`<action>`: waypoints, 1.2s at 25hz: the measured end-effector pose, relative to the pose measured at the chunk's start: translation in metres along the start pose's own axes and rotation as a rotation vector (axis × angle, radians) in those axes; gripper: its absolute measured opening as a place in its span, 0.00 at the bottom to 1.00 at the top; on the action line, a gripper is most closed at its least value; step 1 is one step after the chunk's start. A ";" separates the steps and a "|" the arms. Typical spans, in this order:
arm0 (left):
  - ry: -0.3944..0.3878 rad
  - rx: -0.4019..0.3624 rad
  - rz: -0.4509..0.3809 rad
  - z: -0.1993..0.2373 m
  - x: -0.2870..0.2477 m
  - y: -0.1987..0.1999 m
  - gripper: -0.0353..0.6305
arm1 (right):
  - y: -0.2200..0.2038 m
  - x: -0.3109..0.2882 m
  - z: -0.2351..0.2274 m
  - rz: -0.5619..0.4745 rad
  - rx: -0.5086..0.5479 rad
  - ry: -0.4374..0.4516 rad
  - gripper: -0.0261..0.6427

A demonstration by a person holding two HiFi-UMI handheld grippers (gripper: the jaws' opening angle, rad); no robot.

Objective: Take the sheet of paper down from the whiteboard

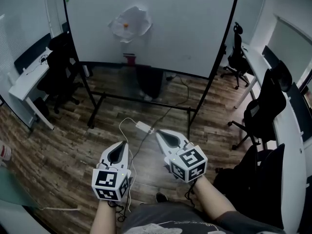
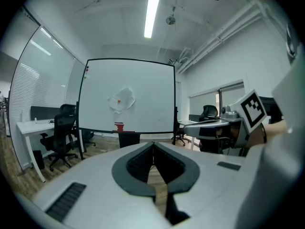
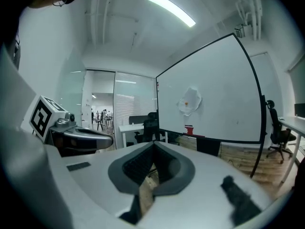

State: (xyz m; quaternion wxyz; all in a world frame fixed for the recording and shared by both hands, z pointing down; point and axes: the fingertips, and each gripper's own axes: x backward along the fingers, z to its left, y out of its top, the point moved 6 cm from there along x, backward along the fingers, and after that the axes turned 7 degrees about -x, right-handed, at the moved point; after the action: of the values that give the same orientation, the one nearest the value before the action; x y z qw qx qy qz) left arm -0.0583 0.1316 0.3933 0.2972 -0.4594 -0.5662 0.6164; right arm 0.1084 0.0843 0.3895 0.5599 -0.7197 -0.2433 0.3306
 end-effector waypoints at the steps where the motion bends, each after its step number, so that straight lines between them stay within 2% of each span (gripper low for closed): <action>1: 0.002 0.004 0.000 0.001 0.001 -0.001 0.08 | -0.001 -0.001 0.001 0.002 -0.002 0.001 0.07; 6: 0.015 0.006 0.014 0.012 0.010 -0.009 0.08 | -0.011 -0.014 0.015 0.077 0.030 0.070 0.07; 11: 0.029 0.009 0.018 0.038 0.023 -0.020 0.08 | -0.020 -0.029 0.021 0.074 0.015 0.035 0.07; 18: 0.003 -0.006 0.021 0.064 0.023 -0.027 0.08 | -0.029 -0.044 0.028 0.079 -0.005 -0.018 0.07; 23: 0.002 -0.004 0.028 0.073 0.004 -0.030 0.08 | -0.030 -0.064 0.011 0.067 -0.028 -0.027 0.07; 30: 0.069 0.011 0.053 0.102 -0.046 -0.028 0.08 | -0.022 -0.123 -0.035 0.068 -0.060 0.024 0.07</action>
State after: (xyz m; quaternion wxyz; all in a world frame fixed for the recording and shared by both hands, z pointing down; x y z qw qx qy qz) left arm -0.1364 0.0528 0.4246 0.3026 -0.4936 -0.5400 0.6110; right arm 0.0534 -0.0213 0.4414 0.5293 -0.7480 -0.2220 0.3333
